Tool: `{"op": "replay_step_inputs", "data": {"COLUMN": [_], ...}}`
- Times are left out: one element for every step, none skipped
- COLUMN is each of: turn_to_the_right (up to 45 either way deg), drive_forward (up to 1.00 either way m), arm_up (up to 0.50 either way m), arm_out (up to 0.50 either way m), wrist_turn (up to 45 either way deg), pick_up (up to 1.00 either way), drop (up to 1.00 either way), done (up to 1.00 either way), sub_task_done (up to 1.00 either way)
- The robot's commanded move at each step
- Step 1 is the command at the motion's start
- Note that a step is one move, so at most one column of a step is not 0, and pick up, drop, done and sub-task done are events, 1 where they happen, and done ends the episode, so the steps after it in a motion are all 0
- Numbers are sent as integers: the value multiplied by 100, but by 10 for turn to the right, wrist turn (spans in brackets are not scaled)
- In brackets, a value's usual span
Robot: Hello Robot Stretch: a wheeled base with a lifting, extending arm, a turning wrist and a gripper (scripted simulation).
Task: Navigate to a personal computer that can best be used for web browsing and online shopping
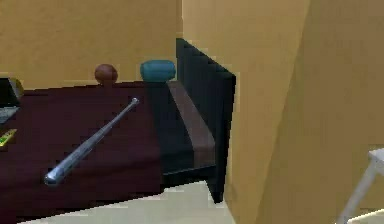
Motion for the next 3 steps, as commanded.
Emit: {"op": "replay_step_inputs", "data": {"turn_to_the_right": [-450, -450, -90], "drive_forward": [0, 0, 0], "arm_up": [0, 0, 0], "arm_out": [0, 0, 0], "wrist_turn": [0, 0, 0], "pick_up": [0, 0, 0], "drop": [0, 0, 0], "done": [0, 0, 0], "sub_task_done": [0, 0, 0]}}
